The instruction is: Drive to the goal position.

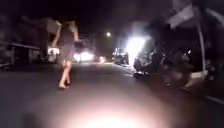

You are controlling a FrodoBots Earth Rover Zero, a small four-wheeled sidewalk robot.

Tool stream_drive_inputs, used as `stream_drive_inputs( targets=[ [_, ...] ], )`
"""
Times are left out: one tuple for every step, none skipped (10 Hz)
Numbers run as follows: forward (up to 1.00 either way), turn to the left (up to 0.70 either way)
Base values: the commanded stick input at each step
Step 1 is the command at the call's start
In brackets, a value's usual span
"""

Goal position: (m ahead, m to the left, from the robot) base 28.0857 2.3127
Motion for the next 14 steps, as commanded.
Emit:
stream_drive_inputs(
  targets=[
    [1.0, -0.04],
    [1.0, -0.24],
    [1.0, -0.38],
    [1.0, -0.4],
    [1.0, -0.06],
    [1.0, 0.0],
    [1.0, 0.0],
    [1.0, 0.0],
    [1.0, 0.0],
    [1.0, 0.0],
    [1.0, 0.0],
    [1.0, 0.0],
    [1.0, 0.0],
    [1.0, 0.0]
  ],
)
